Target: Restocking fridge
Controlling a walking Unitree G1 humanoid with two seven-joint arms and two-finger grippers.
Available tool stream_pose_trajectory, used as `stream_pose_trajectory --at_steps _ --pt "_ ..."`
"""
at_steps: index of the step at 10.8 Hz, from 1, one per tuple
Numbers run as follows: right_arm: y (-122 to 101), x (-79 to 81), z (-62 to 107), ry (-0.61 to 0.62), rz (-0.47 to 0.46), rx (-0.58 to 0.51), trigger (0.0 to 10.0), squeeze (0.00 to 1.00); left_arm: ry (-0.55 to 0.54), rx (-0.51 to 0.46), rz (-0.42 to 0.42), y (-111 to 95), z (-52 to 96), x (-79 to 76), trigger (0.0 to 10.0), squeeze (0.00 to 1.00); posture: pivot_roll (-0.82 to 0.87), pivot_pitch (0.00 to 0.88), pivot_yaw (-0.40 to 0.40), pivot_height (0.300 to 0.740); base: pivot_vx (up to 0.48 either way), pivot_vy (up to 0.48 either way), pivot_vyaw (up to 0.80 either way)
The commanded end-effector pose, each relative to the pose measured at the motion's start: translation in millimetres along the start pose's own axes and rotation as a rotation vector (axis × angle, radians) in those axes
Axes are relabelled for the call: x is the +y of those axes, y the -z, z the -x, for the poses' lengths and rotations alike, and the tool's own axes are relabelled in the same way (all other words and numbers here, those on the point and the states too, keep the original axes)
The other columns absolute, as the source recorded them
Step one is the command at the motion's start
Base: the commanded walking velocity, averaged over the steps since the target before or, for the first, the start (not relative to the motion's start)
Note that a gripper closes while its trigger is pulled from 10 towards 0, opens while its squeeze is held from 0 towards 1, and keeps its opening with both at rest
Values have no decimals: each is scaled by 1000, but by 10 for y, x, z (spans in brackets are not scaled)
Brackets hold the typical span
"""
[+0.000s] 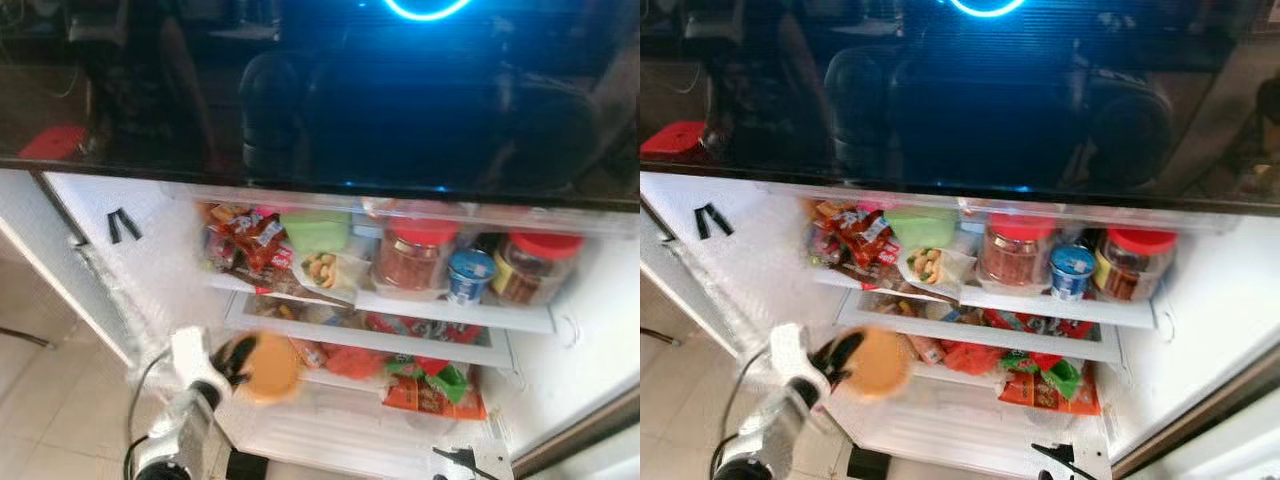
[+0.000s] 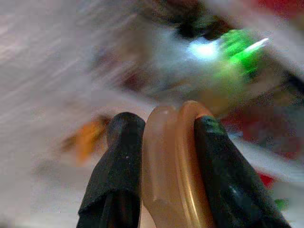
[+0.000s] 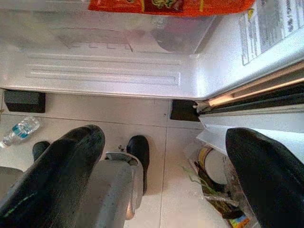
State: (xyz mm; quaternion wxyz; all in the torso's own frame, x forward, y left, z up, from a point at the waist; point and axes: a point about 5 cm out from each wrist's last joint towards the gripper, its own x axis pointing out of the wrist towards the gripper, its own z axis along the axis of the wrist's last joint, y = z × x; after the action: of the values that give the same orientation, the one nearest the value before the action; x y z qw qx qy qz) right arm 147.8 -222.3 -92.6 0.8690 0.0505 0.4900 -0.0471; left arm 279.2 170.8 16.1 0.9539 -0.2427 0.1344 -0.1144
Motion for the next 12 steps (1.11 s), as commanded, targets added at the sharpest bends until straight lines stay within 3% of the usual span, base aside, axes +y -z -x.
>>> stream_pose_trajectory --at_steps 1,2,3,5,6,8,12 --pt "13 2 2 1 -22 -3 10000 0 52 -12 21 -65 -10 -65 10000 0 -75 0 36 740 0 0 0" --pt "19 -4 4 9 -31 -3 10000 0 112 -10 30 -91 -1 -179 10000 0 -77 0 36 740 0 0 0" --pt "30 -30 8 46 -52 -5 10000 0 244 -13 6 -149 18 -493 10000 0 -83 0 35 740 0 0 0" --pt "74 -54 11 83 -60 41 10000 0 294 -49 14 -213 -91 -752 10000 0 -95 0 34 740 0 0 0" --pt "88 -30 10 52 -87 53 10000 0 319 -39 7 -215 -114 -819 10000 0 -103 0 36 740 0 0 0" --pt "69 27 4 -41 -58 49 10000 0 320 -6 -14 -225 -73 -915 10000 0 -115 0 39 740 0 0 0" --pt "25 -6 4 14 -60 0 10000 0 265 -37 81 -258 -115 -995 10000 0 -109 0 43 740 0 0 0"
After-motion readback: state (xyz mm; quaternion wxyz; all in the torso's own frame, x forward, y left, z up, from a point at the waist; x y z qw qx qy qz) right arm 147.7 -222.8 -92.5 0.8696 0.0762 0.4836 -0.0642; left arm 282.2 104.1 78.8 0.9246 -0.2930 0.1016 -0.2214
